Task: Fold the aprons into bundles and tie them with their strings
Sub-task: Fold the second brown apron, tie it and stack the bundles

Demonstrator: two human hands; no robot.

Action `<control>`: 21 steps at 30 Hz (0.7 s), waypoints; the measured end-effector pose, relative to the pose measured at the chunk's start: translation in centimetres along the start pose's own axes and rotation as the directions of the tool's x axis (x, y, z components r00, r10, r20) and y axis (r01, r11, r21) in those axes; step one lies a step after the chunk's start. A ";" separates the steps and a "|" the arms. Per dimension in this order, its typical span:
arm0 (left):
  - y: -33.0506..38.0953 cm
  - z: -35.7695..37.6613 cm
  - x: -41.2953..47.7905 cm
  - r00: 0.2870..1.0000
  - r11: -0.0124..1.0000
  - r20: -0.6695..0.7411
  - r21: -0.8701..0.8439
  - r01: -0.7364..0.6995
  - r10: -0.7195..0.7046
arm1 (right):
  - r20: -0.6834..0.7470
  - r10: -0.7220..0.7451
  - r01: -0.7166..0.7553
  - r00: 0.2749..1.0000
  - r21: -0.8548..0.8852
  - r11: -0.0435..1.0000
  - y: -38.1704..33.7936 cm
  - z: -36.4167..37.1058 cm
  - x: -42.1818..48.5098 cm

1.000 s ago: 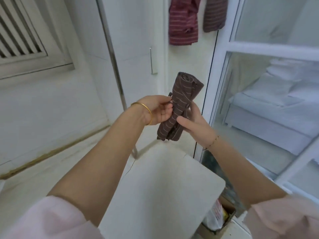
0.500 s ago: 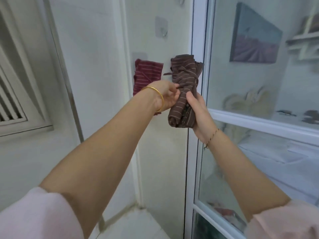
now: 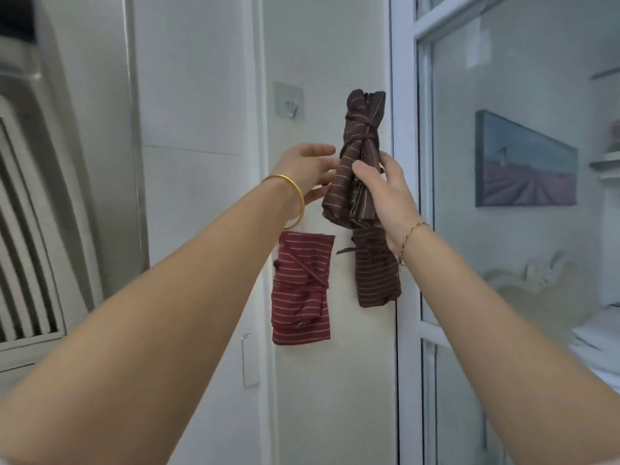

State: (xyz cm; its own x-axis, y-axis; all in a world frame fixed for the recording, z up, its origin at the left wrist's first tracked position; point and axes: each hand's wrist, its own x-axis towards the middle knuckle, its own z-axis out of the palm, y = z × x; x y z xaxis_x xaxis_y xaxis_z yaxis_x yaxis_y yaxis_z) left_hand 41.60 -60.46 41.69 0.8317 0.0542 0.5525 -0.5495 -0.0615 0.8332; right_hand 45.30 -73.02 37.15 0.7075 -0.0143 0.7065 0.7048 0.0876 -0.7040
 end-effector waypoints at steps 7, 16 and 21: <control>2.6 -3.4 2.9 0.975 0.989 -0.164 0.001 -0.149 0.147 | -0.127 -0.164 0.131 0.978 -0.238 0.962 -3.0 5.7 7.5; 2.9 -5.3 3.9 0.948 0.987 -0.280 0.092 -0.133 0.154 | -0.168 -0.257 0.041 0.952 -0.760 0.649 -3.8 10.3 9.3; 0.7 -5.4 3.0 0.953 0.990 -0.294 0.135 -0.039 0.077 | -0.131 -0.262 0.050 0.956 -0.808 0.587 -1.0 10.0 5.9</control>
State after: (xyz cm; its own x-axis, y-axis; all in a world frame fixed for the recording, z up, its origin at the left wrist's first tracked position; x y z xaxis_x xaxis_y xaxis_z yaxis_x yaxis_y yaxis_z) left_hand 43.26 -54.91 44.03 0.7265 0.3403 0.5970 -0.5655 -0.1977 0.8007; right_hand 48.29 -63.27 42.74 0.4987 -0.1670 0.8505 0.4915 -0.7538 -0.4362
